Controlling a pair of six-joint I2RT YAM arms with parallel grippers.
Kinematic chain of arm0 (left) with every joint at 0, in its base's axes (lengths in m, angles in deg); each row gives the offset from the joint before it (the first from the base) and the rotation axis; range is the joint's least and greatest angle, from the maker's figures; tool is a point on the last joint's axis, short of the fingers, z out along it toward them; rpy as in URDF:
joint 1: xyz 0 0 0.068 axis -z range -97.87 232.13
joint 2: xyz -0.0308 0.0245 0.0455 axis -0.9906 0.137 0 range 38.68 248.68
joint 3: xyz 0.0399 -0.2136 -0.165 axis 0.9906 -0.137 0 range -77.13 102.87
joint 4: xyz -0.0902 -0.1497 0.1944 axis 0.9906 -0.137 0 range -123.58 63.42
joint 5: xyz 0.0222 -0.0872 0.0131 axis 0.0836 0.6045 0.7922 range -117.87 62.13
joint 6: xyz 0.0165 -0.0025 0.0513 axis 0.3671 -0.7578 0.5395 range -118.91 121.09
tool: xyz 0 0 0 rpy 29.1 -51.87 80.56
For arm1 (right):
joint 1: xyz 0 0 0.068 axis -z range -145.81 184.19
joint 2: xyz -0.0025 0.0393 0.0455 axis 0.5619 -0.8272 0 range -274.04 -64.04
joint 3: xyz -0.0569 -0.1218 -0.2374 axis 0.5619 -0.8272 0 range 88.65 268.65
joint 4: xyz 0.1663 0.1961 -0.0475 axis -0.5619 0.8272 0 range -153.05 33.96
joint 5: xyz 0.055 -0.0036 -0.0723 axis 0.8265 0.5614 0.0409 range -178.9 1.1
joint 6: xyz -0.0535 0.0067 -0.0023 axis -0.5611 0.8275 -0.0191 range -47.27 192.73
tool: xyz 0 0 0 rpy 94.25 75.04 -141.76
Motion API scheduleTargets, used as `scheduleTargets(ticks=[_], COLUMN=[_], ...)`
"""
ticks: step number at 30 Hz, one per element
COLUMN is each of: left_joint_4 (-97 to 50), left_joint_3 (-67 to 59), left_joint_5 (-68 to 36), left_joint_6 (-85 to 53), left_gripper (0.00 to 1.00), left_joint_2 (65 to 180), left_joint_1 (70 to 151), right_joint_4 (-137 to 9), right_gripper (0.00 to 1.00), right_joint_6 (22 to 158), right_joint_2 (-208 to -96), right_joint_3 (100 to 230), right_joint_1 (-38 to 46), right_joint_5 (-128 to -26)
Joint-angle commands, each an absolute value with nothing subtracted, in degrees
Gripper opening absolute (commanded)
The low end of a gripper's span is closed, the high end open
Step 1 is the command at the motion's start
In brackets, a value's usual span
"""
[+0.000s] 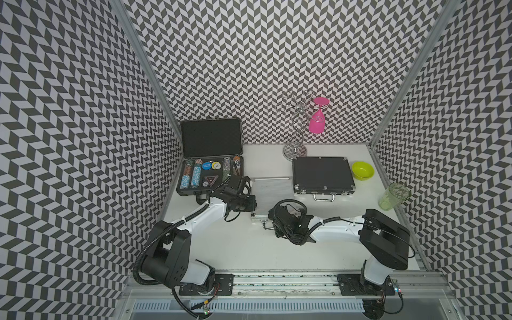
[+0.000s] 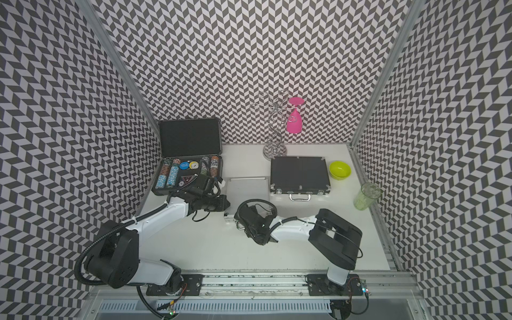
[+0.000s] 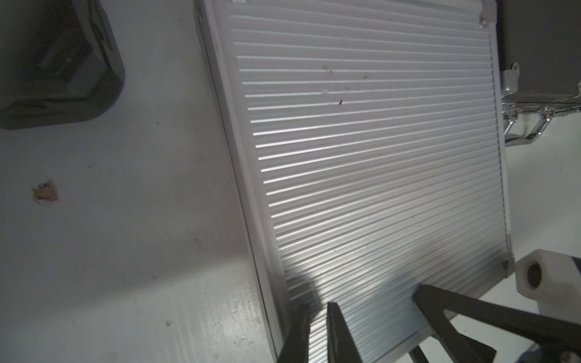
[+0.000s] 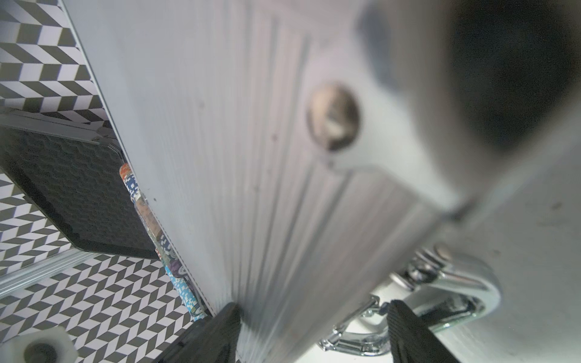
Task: Close the poker set cases
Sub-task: Fasten the fastener on the poker set case.
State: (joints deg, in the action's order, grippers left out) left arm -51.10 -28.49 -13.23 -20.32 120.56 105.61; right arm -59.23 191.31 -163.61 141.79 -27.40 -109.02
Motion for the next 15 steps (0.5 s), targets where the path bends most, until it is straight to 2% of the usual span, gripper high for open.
scheduleTargets(ticks=[1,8,15], left_joint_4=[-55.23,-54.98,-54.53], left_joint_3=[-29.85,-30.45,-31.17], left_joint_5=[-15.43,-15.34,-14.53], left_joint_6=[-19.52,-19.56,-19.65], left_gripper=[0.16,0.16,0.16], left_joint_2=[120.21,120.24,120.44], left_joint_1=[104.99,105.03,105.06], right_joint_4=[-60.42,-61.24,-63.04], right_gripper=[0.75,0.73,0.64], right_joint_6=[192.81,193.14,194.17], right_joint_2=[-165.30,-166.19,-167.04], right_joint_3=[142.79,142.63,141.75], right_joint_1=[-27.07,-26.67,-26.28], right_joint_5=[-109.00,-108.29,-107.89])
